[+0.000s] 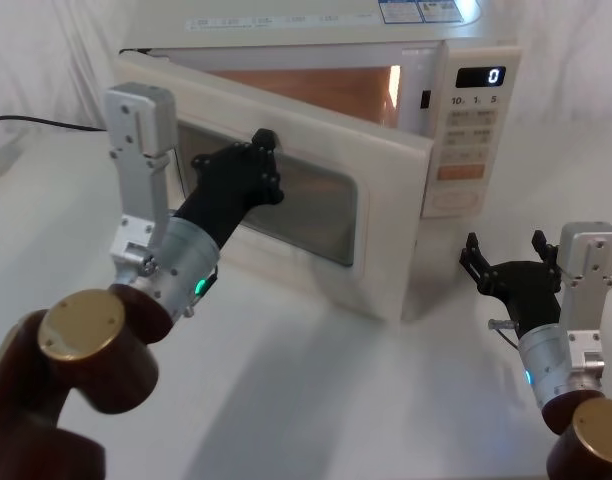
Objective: Press the button to open the microwave door with one hand; close the microwave door with the other hand.
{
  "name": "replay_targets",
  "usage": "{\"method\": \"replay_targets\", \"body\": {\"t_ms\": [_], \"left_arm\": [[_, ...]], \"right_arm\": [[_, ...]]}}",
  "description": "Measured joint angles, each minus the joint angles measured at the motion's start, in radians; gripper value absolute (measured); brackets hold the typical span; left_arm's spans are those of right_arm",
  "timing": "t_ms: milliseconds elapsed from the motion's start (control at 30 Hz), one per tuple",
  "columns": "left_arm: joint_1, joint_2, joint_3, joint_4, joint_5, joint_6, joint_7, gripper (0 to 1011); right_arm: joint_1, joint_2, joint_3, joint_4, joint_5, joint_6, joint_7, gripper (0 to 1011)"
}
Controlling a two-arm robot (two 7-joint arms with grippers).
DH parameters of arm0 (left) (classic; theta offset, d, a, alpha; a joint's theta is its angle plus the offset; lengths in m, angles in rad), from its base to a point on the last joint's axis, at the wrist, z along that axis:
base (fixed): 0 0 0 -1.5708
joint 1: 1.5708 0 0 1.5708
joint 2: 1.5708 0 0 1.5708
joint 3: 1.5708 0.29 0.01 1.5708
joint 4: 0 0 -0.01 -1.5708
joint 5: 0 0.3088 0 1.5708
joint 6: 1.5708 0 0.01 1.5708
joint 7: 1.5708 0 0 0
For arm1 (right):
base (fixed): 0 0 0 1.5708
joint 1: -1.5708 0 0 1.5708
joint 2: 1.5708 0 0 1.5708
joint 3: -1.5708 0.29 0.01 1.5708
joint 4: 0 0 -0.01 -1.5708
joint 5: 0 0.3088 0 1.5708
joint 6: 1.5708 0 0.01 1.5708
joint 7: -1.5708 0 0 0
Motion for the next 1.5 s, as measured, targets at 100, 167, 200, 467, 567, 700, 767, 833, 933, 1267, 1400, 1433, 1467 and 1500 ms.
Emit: {"method": "replay_targets", "body": {"t_ms": [100, 167, 200, 467, 567, 700, 767, 833, 933, 1267, 1400, 1433, 1467, 1500], "left_arm": [[-0.027, -0.013, 0.010, 0.039, 0.012, -0.011, 0.001, 0], [-0.044, -0.022, 0.018, 0.063, 0.022, -0.020, 0.002, 0], [-0.052, -0.026, 0.022, 0.073, 0.027, -0.024, 0.002, 0], [-0.126, -0.072, 0.045, 0.169, 0.059, -0.057, 0.003, 0], [-0.157, -0.090, 0.054, 0.210, 0.068, -0.066, 0.003, 0], [-0.188, -0.111, 0.062, 0.256, 0.076, -0.076, 0.001, 0], [-0.202, -0.120, 0.062, 0.275, 0.078, -0.080, 0.001, 0], [-0.217, -0.131, 0.065, 0.299, 0.081, -0.087, 0.000, 0], [-0.234, -0.143, 0.065, 0.327, 0.084, -0.095, 0.000, 0], [-0.274, -0.170, 0.064, 0.401, 0.096, -0.119, -0.002, 0], [-0.288, -0.176, 0.062, 0.426, 0.103, -0.130, -0.001, 0], [-0.293, -0.178, 0.060, 0.435, 0.106, -0.134, 0.000, 0], [-0.295, -0.179, 0.059, 0.440, 0.107, -0.137, 0.001, 0], [-0.298, -0.180, 0.058, 0.444, 0.109, -0.140, 0.001, 0]], "right_arm": [[0.000, 0.000, 0.000, 0.000, 0.000, 0.000, 0.000, 1000], [0.000, 0.000, 0.000, 0.000, 0.000, 0.000, 0.000, 1000], [0.000, 0.000, 0.000, 0.000, 0.000, 0.000, 0.000, 1000], [0.000, 0.000, 0.000, 0.000, 0.000, 0.000, 0.000, 1000], [0.000, 0.000, 0.000, 0.000, 0.000, 0.000, 0.000, 1000], [0.000, 0.000, 0.000, 0.000, 0.000, 0.000, 0.000, 1000], [0.000, 0.000, 0.000, 0.000, 0.000, 0.000, 0.000, 1000], [0.000, 0.000, 0.000, 0.000, 0.000, 0.000, 0.000, 1000], [0.000, 0.000, 0.000, 0.000, 0.000, 0.000, 0.000, 1000], [0.000, 0.000, 0.000, 0.000, 0.000, 0.000, 0.000, 1000], [0.000, 0.000, 0.000, 0.000, 0.000, 0.000, 0.000, 1000], [0.000, 0.000, 0.000, 0.000, 0.000, 0.000, 0.000, 1000], [0.000, 0.000, 0.000, 0.000, 0.000, 0.000, 0.000, 1000], [0.000, 0.000, 0.000, 0.000, 0.000, 0.000, 0.000, 1000]]}}
